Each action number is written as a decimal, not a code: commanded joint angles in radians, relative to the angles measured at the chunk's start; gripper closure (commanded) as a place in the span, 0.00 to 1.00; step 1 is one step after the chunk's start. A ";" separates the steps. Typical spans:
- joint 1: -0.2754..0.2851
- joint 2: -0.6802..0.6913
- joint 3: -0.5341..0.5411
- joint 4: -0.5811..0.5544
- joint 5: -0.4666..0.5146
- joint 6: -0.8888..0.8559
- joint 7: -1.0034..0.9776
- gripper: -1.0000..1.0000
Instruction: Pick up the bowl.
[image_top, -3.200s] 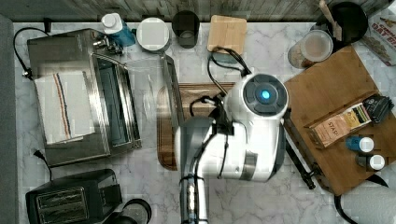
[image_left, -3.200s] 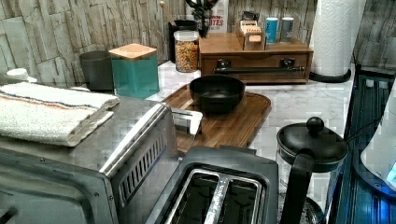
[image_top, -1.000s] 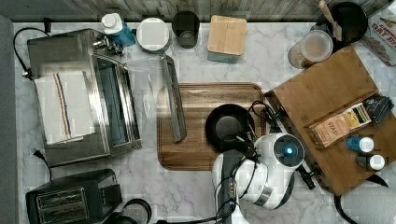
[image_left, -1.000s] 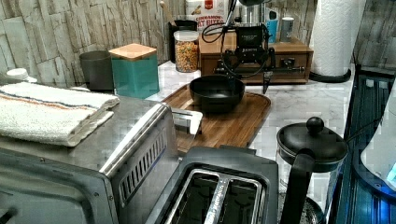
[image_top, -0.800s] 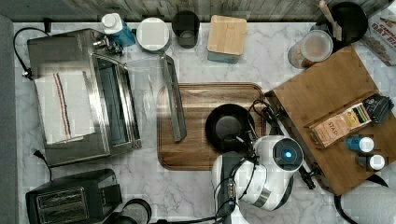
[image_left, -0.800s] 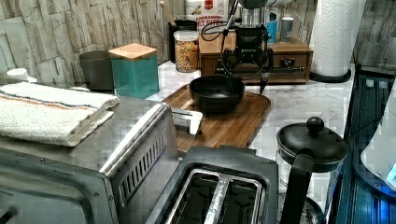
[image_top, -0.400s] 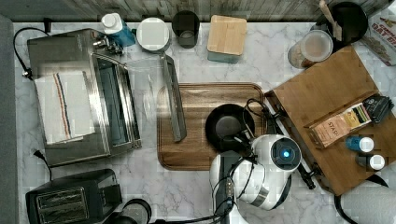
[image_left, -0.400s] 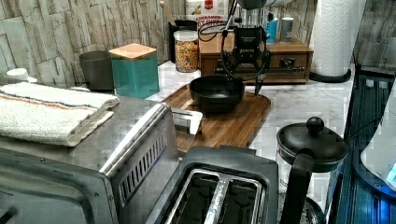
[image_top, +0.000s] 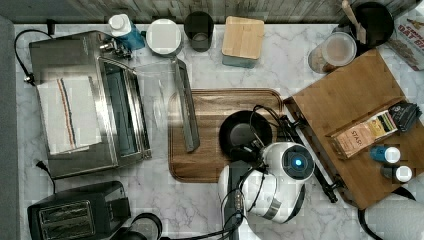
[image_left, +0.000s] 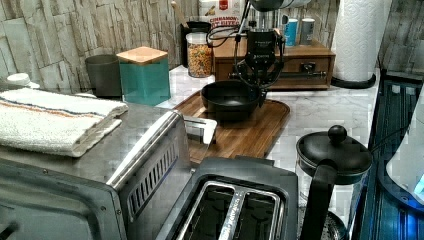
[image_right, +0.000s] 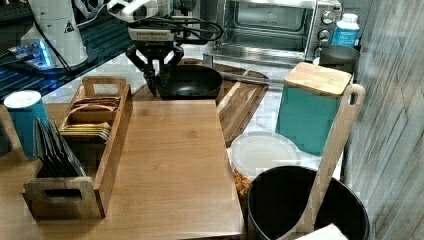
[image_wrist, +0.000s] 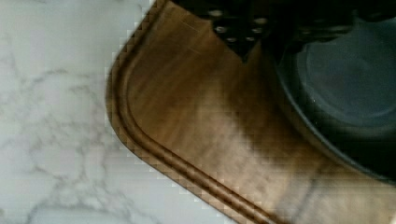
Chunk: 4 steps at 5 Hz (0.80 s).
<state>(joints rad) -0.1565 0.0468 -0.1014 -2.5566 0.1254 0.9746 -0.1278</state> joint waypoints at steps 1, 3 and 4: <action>0.010 -0.108 0.007 0.080 -0.043 -0.070 0.115 1.00; 0.037 -0.200 0.027 0.273 0.020 -0.122 0.006 1.00; 0.080 -0.145 0.014 0.461 0.077 -0.291 -0.140 1.00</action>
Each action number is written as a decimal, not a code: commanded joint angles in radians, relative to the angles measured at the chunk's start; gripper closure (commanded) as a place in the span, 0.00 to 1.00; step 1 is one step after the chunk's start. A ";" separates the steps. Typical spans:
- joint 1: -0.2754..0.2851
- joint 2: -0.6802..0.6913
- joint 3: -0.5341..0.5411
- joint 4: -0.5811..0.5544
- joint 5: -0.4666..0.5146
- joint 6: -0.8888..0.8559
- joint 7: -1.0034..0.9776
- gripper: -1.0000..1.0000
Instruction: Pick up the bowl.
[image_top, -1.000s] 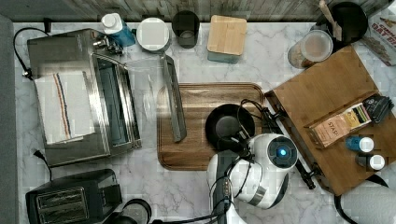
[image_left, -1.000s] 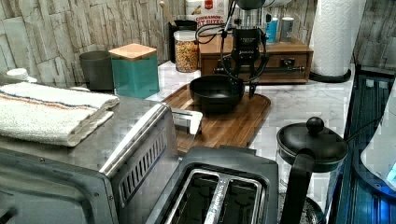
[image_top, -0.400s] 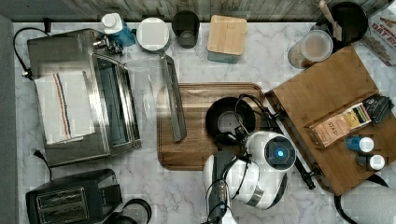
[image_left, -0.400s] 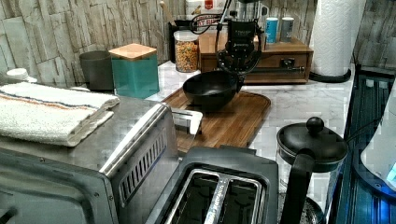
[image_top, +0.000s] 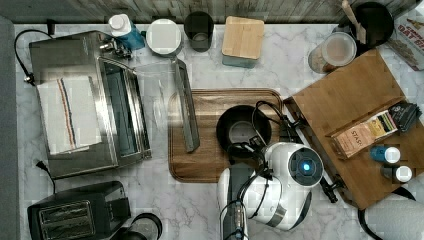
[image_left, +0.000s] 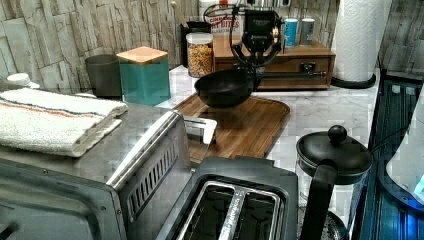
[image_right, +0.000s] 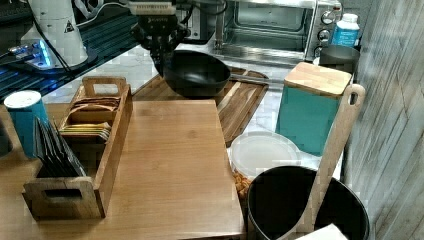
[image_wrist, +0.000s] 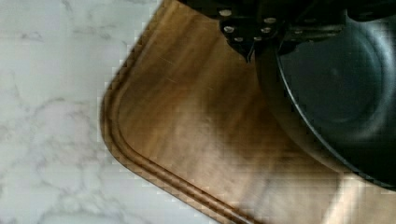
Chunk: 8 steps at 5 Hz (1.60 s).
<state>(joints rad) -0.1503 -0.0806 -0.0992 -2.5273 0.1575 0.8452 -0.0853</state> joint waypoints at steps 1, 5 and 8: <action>0.076 0.019 0.066 0.571 -0.039 -0.266 -0.209 1.00; 0.149 0.099 0.086 0.713 -0.108 -0.513 -0.627 1.00; 0.168 0.099 0.067 0.713 -0.108 -0.513 -0.627 1.00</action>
